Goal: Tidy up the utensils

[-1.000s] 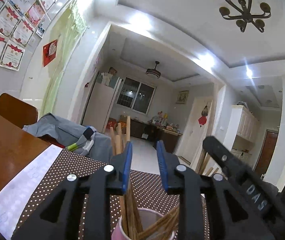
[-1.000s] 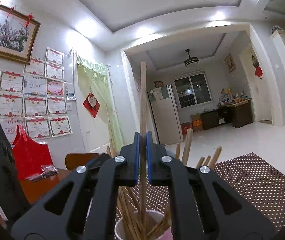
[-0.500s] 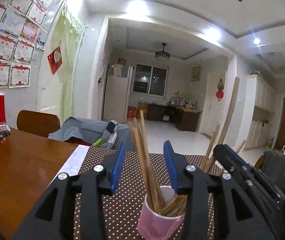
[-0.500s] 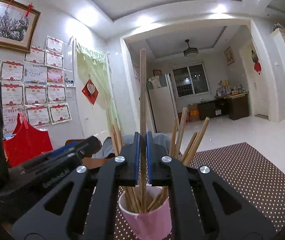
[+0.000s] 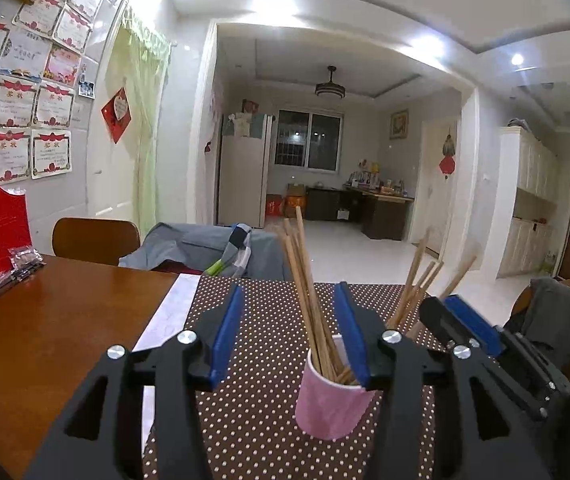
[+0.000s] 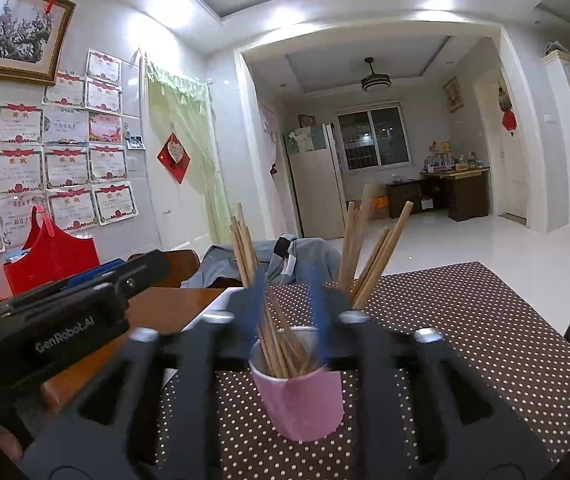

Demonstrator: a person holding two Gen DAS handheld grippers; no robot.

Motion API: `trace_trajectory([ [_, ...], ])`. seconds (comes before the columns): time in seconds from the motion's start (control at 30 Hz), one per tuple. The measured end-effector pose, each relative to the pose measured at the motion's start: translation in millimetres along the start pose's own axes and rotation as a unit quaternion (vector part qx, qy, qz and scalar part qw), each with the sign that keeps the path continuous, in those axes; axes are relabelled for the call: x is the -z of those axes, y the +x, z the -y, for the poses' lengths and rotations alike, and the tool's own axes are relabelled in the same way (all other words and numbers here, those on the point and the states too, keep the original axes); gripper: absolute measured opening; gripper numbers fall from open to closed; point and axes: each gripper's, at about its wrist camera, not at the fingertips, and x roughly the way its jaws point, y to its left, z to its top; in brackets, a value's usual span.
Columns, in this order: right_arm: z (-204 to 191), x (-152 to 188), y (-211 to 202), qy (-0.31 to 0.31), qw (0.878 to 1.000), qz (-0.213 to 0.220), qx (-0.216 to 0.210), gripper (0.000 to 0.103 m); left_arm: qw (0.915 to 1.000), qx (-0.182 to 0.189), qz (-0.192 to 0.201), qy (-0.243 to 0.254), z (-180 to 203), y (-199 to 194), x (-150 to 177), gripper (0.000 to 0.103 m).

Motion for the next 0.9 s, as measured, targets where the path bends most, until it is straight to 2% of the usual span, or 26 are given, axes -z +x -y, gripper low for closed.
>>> trace_trajectory([
  [0.17, -3, -6, -27, -0.002, 1.0, 0.001, 0.008, 0.044, 1.0, -0.001, 0.006, 0.003, 0, -25, 2, 0.051],
  [0.27, -3, -11, -45, 0.004, 1.0, 0.001, 0.013, 0.044, 0.9999, -0.005, 0.007, 0.009, 0, -44, 2, 0.058],
  [0.43, -10, -16, -75, 0.003, 1.0, -0.003, 0.018, 0.051, 0.9998, -0.006, 0.017, 0.007, 0, -78, 0, 0.058],
  [0.57, -19, -19, -100, -0.007, 1.0, -0.007, 0.023, 0.056, 0.9993, -0.012, 0.023, 0.027, 5, -105, 1, 0.059],
  [0.63, -22, -22, -110, -0.009, 1.0, -0.009, 0.028, 0.063, 0.9988, -0.018, 0.029, 0.036, 9, -121, 2, 0.059],
  [0.67, -24, -23, -115, -0.009, 0.999, -0.009, 0.031, 0.064, 0.9986, -0.019, 0.032, 0.039, 10, -130, 2, 0.06],
  [0.73, -29, -25, -127, -0.012, 0.999, -0.011, 0.033, 0.069, 0.9982, -0.02, 0.038, 0.041, 13, -143, 4, 0.069],
  [0.9, -41, -32, -148, -0.02, 0.999, -0.008, 0.042, 0.075, 0.9971, -0.026, 0.052, 0.048, 18, -177, 8, 0.071],
])
